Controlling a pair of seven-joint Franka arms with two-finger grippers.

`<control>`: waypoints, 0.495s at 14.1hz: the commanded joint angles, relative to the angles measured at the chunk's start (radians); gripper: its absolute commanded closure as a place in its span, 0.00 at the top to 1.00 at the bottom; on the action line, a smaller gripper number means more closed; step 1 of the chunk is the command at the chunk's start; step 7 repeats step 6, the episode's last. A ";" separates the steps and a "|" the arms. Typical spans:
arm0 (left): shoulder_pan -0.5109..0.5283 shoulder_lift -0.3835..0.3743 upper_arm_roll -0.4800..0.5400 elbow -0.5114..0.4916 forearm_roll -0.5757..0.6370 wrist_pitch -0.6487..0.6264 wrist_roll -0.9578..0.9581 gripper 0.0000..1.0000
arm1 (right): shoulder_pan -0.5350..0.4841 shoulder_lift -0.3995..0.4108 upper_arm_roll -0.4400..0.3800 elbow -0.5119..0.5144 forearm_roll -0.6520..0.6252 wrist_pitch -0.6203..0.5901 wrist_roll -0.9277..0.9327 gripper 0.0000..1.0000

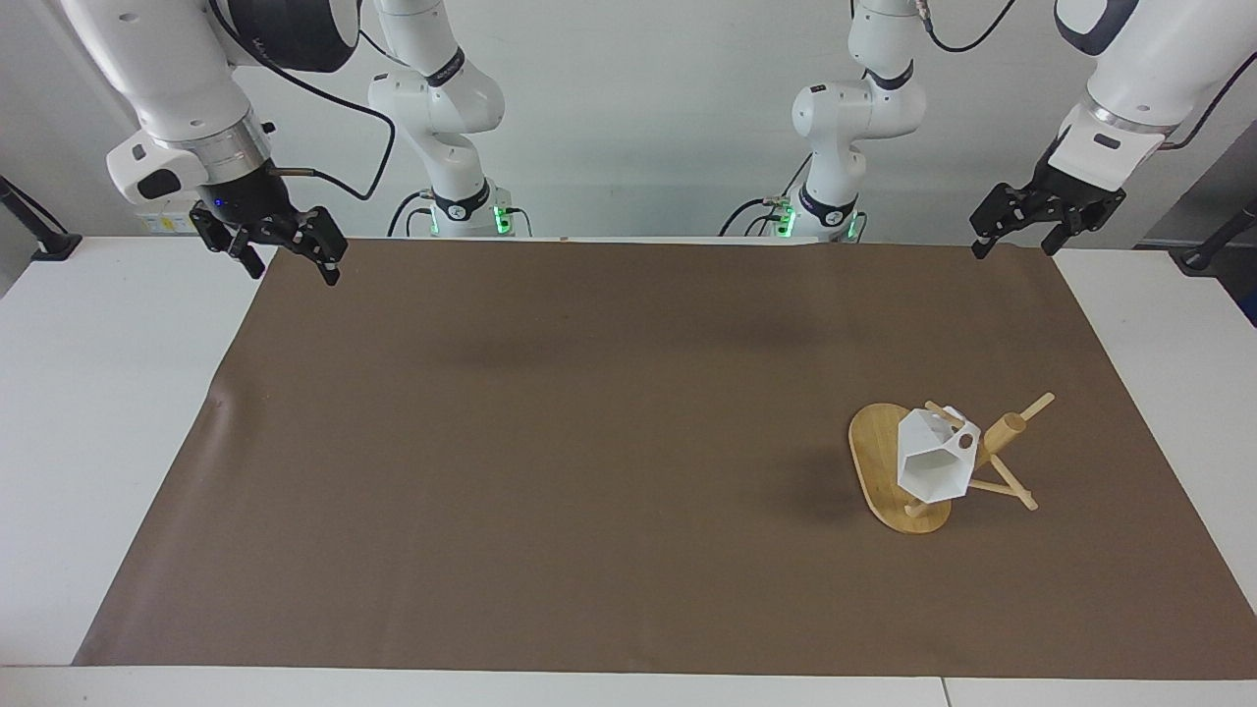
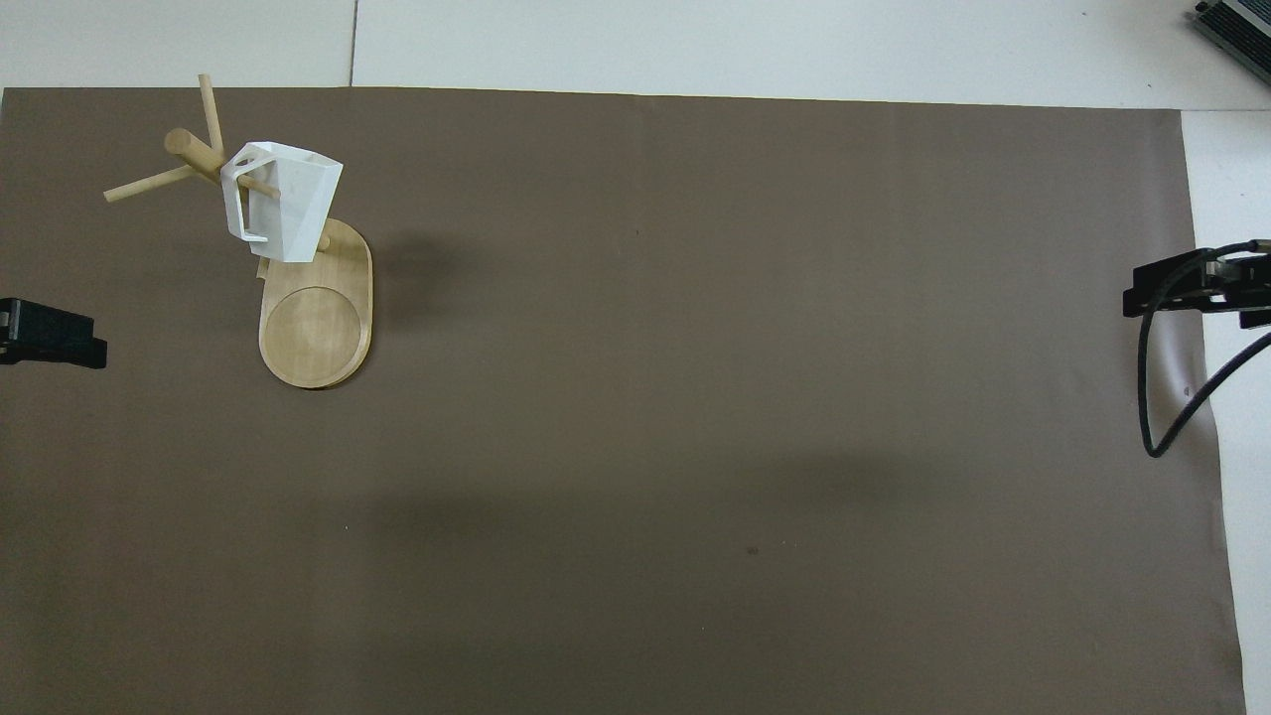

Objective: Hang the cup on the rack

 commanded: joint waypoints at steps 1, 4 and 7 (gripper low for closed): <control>-0.006 -0.011 0.002 0.009 0.019 -0.011 -0.001 1.00 | -0.003 -0.024 0.004 -0.035 -0.029 0.030 -0.013 1.00; -0.011 -0.011 0.003 0.009 0.018 -0.010 0.000 1.00 | -0.003 -0.024 0.005 -0.035 -0.029 0.033 -0.012 1.00; -0.017 -0.014 0.002 0.004 0.018 -0.011 -0.004 1.00 | -0.003 -0.024 0.005 -0.035 -0.027 0.033 -0.009 1.00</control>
